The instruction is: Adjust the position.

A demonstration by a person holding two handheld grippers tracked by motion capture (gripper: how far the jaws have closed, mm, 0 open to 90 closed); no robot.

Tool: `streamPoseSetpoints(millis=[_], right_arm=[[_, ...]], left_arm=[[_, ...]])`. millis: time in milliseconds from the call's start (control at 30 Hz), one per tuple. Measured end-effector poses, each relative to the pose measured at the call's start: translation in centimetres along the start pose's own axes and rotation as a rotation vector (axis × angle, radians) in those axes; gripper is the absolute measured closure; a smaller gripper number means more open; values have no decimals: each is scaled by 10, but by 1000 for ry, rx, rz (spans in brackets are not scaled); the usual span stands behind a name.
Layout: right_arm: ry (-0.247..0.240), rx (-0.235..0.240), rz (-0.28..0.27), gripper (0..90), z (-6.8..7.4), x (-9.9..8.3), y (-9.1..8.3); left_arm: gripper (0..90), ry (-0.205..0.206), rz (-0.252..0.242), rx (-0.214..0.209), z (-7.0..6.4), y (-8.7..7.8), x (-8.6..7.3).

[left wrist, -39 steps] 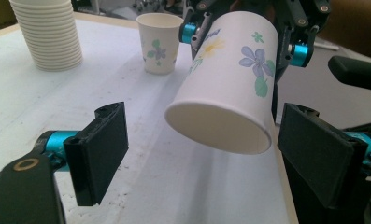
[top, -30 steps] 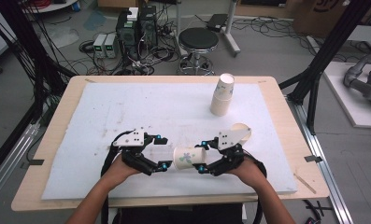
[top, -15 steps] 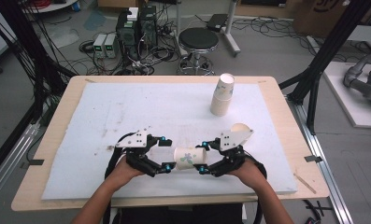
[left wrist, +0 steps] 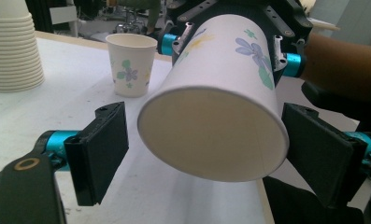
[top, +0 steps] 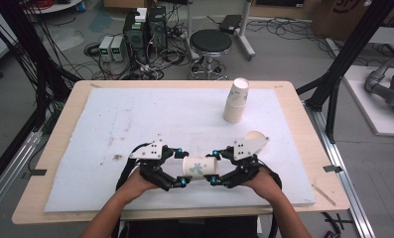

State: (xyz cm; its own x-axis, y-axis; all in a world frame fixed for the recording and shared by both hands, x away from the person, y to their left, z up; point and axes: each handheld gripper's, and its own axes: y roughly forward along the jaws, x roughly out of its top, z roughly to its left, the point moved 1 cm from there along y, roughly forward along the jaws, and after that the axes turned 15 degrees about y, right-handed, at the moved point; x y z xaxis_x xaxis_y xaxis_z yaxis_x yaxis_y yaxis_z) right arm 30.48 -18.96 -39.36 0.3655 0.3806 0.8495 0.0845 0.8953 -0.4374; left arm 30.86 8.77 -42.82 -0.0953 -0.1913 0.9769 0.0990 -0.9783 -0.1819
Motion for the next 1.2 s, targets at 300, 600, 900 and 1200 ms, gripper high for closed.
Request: streamPoseSetpoints(millis=[300,600,900,1200], right_arm=[[23,45,-32,365,-2,-1,1],[66,81,-43,366,-6,-4,2],[79,82,-33,356,-6,-5,4],[92,-5,-22,210,-2,0,2]], left_arm=[[232,42,-24,-21,-2,5,0],[262,50,-64,-15,-2,0,3],[280,50,-32,-20,-2,-2,6],[280,41,92,-2,0,-10,19]])
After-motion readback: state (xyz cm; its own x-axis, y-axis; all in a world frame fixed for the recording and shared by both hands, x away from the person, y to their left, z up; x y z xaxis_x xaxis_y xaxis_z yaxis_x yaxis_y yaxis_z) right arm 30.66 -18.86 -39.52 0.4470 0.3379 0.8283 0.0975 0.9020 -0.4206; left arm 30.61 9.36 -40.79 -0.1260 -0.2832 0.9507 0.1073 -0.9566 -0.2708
